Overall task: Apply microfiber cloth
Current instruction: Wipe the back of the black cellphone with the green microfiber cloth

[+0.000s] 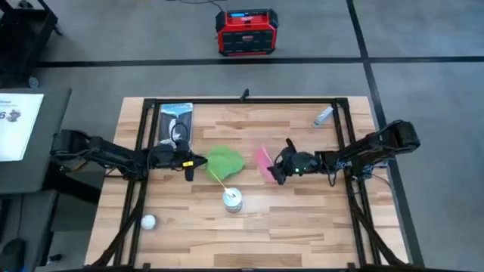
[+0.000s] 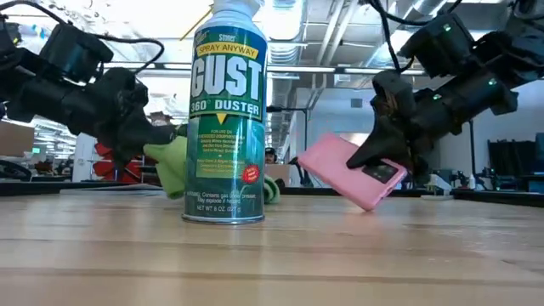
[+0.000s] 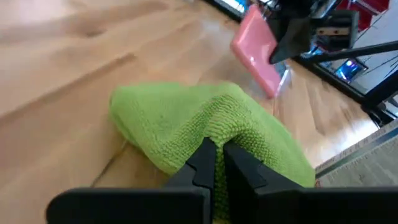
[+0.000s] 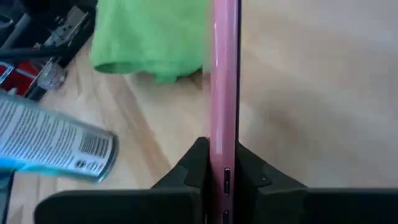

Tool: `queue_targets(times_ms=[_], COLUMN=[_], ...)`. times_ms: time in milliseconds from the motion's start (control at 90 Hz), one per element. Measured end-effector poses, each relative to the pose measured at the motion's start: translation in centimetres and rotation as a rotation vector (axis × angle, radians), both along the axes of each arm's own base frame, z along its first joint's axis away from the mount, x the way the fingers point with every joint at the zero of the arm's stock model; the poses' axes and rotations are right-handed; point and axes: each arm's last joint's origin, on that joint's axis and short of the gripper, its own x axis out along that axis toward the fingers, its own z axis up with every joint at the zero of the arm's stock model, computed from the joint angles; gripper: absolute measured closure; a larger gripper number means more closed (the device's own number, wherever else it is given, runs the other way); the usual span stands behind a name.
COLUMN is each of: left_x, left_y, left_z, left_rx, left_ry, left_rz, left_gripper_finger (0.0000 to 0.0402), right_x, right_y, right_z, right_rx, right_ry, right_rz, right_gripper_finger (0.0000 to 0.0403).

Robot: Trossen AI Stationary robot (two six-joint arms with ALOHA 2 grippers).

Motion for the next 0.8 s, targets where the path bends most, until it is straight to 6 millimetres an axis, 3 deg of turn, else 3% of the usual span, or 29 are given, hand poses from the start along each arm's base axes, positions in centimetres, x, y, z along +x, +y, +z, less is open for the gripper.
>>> queue_targets(times_ms=[133, 500, 800], left_x=[0.0, -0.1, -0.1], left_y=[-0.4, -0.8, -0.8], left_z=[-0.5, -2.2, -2.6], left_rx=[-0.008, -0.086, -0.076], left_ry=[0.04, 0.16, 0.19], left_rz=[-0.025, -0.016, -0.021], left_gripper_finger=[0.0385, 0.0289, 0.026], right_x=[-0.4, -1.2, -1.5], right_y=[1.0, 2.4, 2.3], right_z=[-0.4, -1.1, -1.0], right_rx=[0.0, 0.016, -0.009], right_ry=[0.036, 0.109, 0.135], right_rz=[-0.026, -0.016, 0.002], right_gripper_finger=[0.0364, 0.0327, 0.0282])
